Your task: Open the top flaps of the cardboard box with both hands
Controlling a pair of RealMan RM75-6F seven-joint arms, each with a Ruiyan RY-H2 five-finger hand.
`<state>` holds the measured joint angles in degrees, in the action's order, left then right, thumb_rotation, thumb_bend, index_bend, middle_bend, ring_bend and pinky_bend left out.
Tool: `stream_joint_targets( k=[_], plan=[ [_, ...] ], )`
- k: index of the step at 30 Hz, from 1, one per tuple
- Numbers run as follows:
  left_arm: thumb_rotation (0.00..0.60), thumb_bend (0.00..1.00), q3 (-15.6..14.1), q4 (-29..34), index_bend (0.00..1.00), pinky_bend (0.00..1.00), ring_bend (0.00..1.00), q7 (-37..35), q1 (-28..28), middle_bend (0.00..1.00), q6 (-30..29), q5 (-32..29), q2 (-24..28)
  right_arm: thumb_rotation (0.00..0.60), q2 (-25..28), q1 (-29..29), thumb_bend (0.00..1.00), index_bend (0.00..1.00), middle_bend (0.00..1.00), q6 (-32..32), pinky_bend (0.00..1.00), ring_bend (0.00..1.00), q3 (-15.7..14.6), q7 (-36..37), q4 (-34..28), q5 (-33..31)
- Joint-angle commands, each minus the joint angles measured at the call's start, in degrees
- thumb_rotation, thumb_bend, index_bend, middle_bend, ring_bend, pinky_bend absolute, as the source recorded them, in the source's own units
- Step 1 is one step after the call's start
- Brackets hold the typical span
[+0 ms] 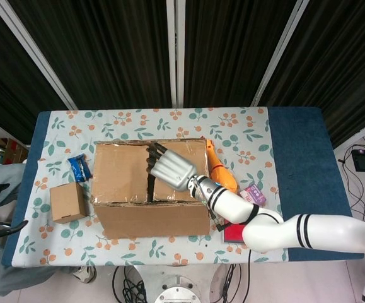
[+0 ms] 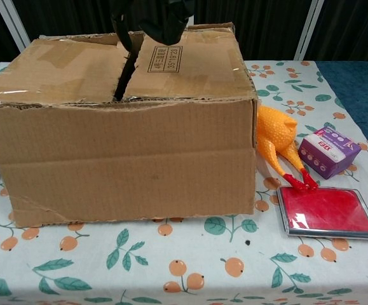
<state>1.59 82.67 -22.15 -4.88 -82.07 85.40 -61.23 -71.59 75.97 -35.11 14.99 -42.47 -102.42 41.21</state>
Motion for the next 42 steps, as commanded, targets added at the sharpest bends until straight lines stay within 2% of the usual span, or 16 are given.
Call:
stream_joint_targets(
  k=[1, 12, 16, 21, 30, 42],
  plan=[
    [0.314, 0.0, 0.0, -0.6, 0.15, 0.22, 0.13, -0.4, 0.0, 0.16, 0.1, 0.0, -0.3, 0.6, -2.0, 2.8, 0.75, 0.37, 0.2, 0.9, 0.0, 0.0, -1.9, 0.3, 2.3, -1.4],
    [0.315, 0.0, -0.3, -2.1, 0.15, 0.22, 0.13, -1.9, 0.9, 0.16, -0.6, -0.2, -0.4, 0.6, -4.7, 7.7, 0.78, 0.37, 0.21, -0.2, 0.0, 0.0, -6.5, 1.7, 4.8, -3.0],
    [0.318, 0.01, -0.3, -2.5, 0.15, 0.22, 0.13, -2.2, 1.1, 0.15, -1.0, -0.2, -0.5, 0.6, -3.8, 8.9, 0.78, 0.43, 0.26, -1.7, 0.0, 0.0, -8.7, 1.1, 3.9, -4.3],
    [0.314, 0.01, -0.3, -2.7, 0.15, 0.22, 0.13, -2.4, 1.1, 0.15, -1.0, 0.1, -0.8, 0.6, -2.2, 9.9, 0.78, 0.48, 0.29, -3.9, 0.0, 0.0, -10.0, 0.5, 2.1, -5.4],
    [0.314, 0.01, -0.3, -2.1, 0.15, 0.22, 0.13, -1.6, 0.7, 0.15, -0.6, 0.4, -0.8, 0.6, 3.5, 10.3, 0.78, 0.52, 0.3, -8.2, 0.0, 0.0, -10.8, 0.2, -3.7, -5.8],
    [0.314, 0.01, -0.4, 0.1, 0.15, 0.22, 0.13, 0.9, -0.1, 0.15, 0.0, 1.1, -0.6, 0.6, 15.2, 4.8, 0.78, 0.5, 0.29, -11.9, 0.0, 0.0, -10.8, 4.1, -13.8, 2.4]
  ],
)
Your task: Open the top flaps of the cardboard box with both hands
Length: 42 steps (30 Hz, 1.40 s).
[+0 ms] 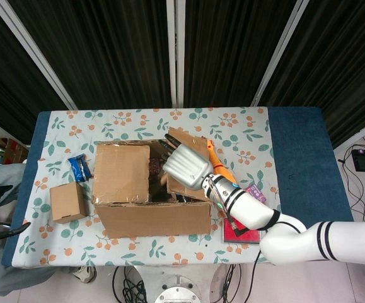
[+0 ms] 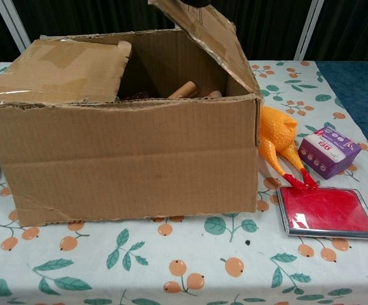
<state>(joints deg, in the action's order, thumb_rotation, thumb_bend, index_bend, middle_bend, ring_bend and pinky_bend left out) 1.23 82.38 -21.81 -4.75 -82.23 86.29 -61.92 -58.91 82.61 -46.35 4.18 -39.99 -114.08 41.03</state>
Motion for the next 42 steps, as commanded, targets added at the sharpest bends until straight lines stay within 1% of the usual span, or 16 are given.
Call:
stream_joint_targets(
  k=[1, 5, 10, 18, 23, 30, 36, 40, 42],
  plan=[
    [0.314, 0.01, -0.1, 0.7, 0.15, 0.22, 0.13, 1.0, -0.3, 0.15, 0.3, 0.2, 0.1, 0.6, 3.4, -2.5, 0.78, 0.49, 0.29, -0.7, 0.0, 0.0, 0.2, 2.4, -2.8, 3.4],
    [0.313, 0.02, -0.1, 2.5, 0.15, 0.22, 0.13, 3.0, -0.8, 0.15, 0.7, 0.6, 0.5, 0.6, 7.4, -5.4, 0.78, 0.47, 0.28, -0.9, 0.0, 0.0, 0.7, 5.2, -5.3, 7.3],
    [0.312, 0.02, 0.0, 5.1, 0.15, 0.22, 0.13, 5.7, -1.5, 0.15, 1.0, 0.9, 1.0, 0.6, 11.6, -9.0, 0.78, 0.43, 0.27, -0.7, 0.0, 0.0, 1.0, 8.7, -7.1, 11.9],
    [0.314, 0.03, 0.0, 9.3, 0.15, 0.22, 0.13, 10.8, -2.6, 0.15, 2.5, 0.7, 1.7, 0.6, 16.6, -16.0, 0.78, 0.42, 0.27, -0.6, 0.0, 0.0, 1.1, 15.8, -7.2, 20.2],
    [0.314, 0.03, 0.4, 11.4, 0.15, 0.22, 0.13, 13.3, -3.7, 0.15, 3.6, 0.5, 1.6, 0.6, 20.1, -21.5, 0.78, 0.4, 0.25, -1.7, 0.0, 0.0, 1.2, 22.7, -6.5, 27.0],
    [0.312, 0.03, 0.7, 13.9, 0.15, 0.22, 0.13, 17.2, -5.6, 0.15, 5.8, 0.2, 0.7, 0.6, 23.8, -29.6, 0.78, 0.3, 0.18, -5.6, 0.0, 0.0, 0.7, 34.2, -3.8, 39.2],
    [0.312, 0.03, 1.0, 15.6, 0.15, 0.22, 0.13, 19.6, -6.6, 0.15, 6.7, -0.2, 0.5, 0.6, 25.7, -35.2, 0.78, 0.24, 0.17, -9.0, 0.0, 0.0, -0.5, 43.5, 0.1, 46.5],
    [0.312, 0.03, 1.3, 16.4, 0.15, 0.22, 0.13, 20.4, -6.8, 0.15, 6.5, -0.5, 0.6, 0.6, 26.6, -38.5, 0.78, 0.21, 0.17, -13.0, 0.0, 0.0, -0.7, 50.0, 2.4, 50.6],
    [0.314, 0.03, 1.5, 16.7, 0.15, 0.22, 0.13, 20.5, -6.9, 0.15, 6.1, -0.5, 0.7, 0.6, 26.9, -40.4, 0.78, 0.19, 0.17, -16.0, 0.0, 0.0, -0.7, 53.3, 3.7, 52.5]
  ],
)
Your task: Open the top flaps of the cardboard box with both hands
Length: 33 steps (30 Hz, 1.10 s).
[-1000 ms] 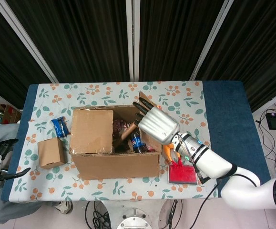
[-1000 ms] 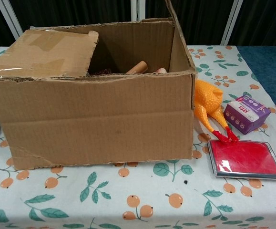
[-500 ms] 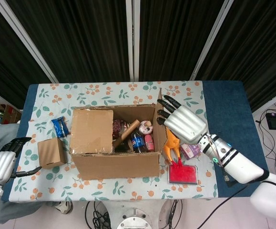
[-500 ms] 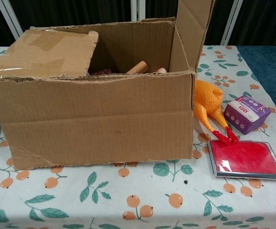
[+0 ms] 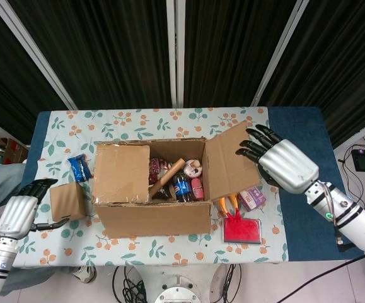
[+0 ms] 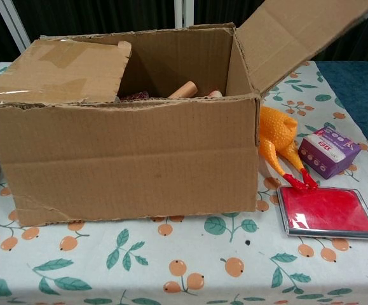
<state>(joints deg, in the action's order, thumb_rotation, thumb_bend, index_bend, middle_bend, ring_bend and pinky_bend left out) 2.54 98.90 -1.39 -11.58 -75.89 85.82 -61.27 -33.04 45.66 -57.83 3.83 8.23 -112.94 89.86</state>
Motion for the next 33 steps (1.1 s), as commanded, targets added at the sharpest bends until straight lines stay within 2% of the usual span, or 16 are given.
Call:
stream_joint_targets(
  k=[1, 6, 10, 13, 16, 21, 27, 29, 33],
  plan=[
    [0.315, 0.03, 0.3, 0.3, 0.15, 0.22, 0.13, 0.2, -0.1, 0.15, -0.4, 0.0, 0.2, 0.6, 1.2, -4.6, 0.78, 0.18, 0.17, -6.3, 0.0, 0.0, -0.3, 6.7, 3.3, 4.6],
    [0.311, 0.03, 2.1, 1.5, 0.15, 0.22, 0.13, 0.0, -2.2, 0.15, -0.2, 1.0, 1.3, 0.6, 1.0, -9.7, 0.78, 0.11, 0.14, -13.1, 0.0, 0.0, -0.9, 11.0, 6.3, 7.0],
    [0.315, 0.03, 5.6, 3.4, 0.16, 0.23, 0.14, -3.5, -8.1, 0.17, 2.5, 4.7, 1.4, 0.6, -0.1, -13.8, 0.78, 0.07, 0.12, -17.4, 0.0, 0.0, -1.3, 14.4, 9.2, 6.4],
    [0.308, 0.02, 8.3, 3.8, 0.2, 0.24, 0.15, -7.7, -14.6, 0.2, 7.0, 7.9, 0.7, 0.6, -0.6, -16.0, 0.78, 0.06, 0.11, -19.6, 0.0, 0.0, -1.3, 17.4, 10.9, 5.5],
    [0.307, 0.01, 10.8, 2.5, 0.24, 0.23, 0.15, -8.6, -21.6, 0.23, 12.3, 9.7, -1.5, 0.6, -0.6, -17.9, 0.78, 0.05, 0.1, -21.7, 0.0, 0.0, -1.1, 20.6, 12.0, 5.2],
    [0.319, 0.0, 13.5, 1.4, 0.31, 0.22, 0.1, -4.5, -30.5, 0.25, 22.0, 6.3, -5.2, 0.6, 0.4, -19.9, 0.78, 0.05, 0.1, -23.4, 0.0, 0.0, -0.9, 23.3, 13.0, 5.5],
    [0.322, 0.0, 13.5, -5.1, 0.32, 0.21, 0.1, -5.7, -39.5, 0.27, 29.4, 7.7, -9.9, 0.6, 2.0, -22.0, 0.78, 0.05, 0.1, -25.1, 0.0, 0.0, -0.2, 26.8, 12.8, 4.9],
    [0.322, 0.0, 12.4, -7.8, 0.34, 0.21, 0.1, -7.6, -41.8, 0.29, 30.1, 10.0, -11.2, 0.6, 2.0, -22.8, 0.78, 0.04, 0.1, -25.6, 0.0, 0.0, -0.1, 26.9, 13.0, 4.8],
    [0.321, 0.0, 9.9, -12.1, 0.43, 0.21, 0.1, -10.6, -44.7, 0.36, 30.0, 13.9, -12.5, 0.6, 1.7, -23.9, 0.77, 0.05, 0.11, -26.1, 0.0, 0.0, 0.2, 27.6, 13.6, 4.6]
  ],
)
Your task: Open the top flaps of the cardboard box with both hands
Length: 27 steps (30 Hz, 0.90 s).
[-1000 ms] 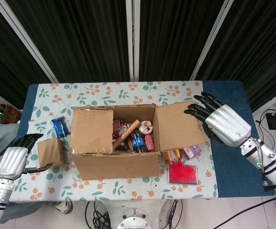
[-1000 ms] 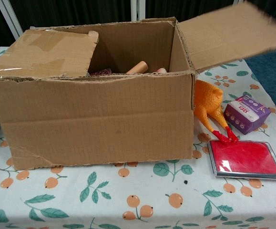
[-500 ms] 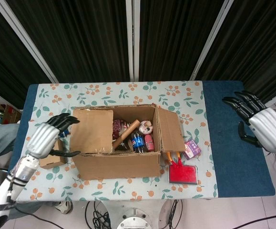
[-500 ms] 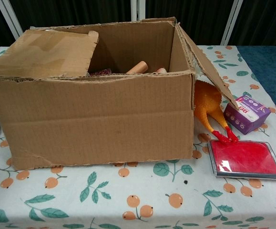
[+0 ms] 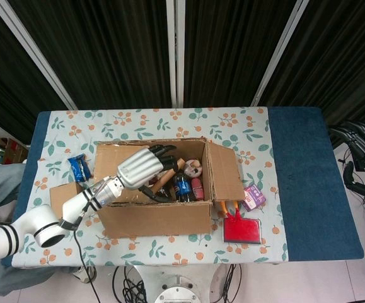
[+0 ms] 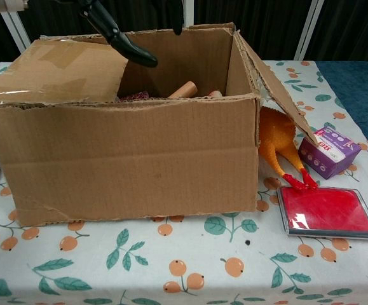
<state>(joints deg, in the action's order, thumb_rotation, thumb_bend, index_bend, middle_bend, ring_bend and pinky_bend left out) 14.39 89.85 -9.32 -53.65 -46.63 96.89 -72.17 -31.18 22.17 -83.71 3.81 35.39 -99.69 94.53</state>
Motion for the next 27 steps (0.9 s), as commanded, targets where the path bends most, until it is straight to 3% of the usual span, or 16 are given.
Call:
stream_joint_targets(
  k=[1, 5, 20, 27],
  plan=[
    [0.32, 0.0, -2.7, -3.9, 0.44, 0.21, 0.1, -3.7, -3.3, 0.37, 1.0, 3.3, -1.6, 0.6, -0.3, -0.6, 0.77, 0.07, 0.11, -0.5, 0.0, 0.0, 0.3, 1.0, 0.7, -0.1],
    [0.314, 0.0, -4.8, -5.5, 0.46, 0.21, 0.1, -6.3, -4.8, 0.38, 2.6, 3.1, -1.2, 0.6, -1.0, -1.4, 0.77, 0.13, 0.12, -0.8, 0.0, 0.0, 0.6, 1.8, 1.7, -0.1],
    [0.286, 0.0, -8.8, -8.5, 0.46, 0.21, 0.1, -5.5, -7.7, 0.39, 6.4, -0.1, 0.0, 0.6, -2.2, -2.3, 0.77, 0.1, 0.12, -0.1, 0.0, 0.0, 1.6, 0.6, 2.0, 0.8],
    [0.229, 0.0, -10.1, -9.2, 0.47, 0.21, 0.1, -3.5, -8.4, 0.41, 7.4, -0.9, 0.8, 0.6, -2.7, -2.4, 0.77, 0.1, 0.12, 0.8, 0.0, 0.0, 2.1, 0.8, 2.5, 0.5]
  ],
)
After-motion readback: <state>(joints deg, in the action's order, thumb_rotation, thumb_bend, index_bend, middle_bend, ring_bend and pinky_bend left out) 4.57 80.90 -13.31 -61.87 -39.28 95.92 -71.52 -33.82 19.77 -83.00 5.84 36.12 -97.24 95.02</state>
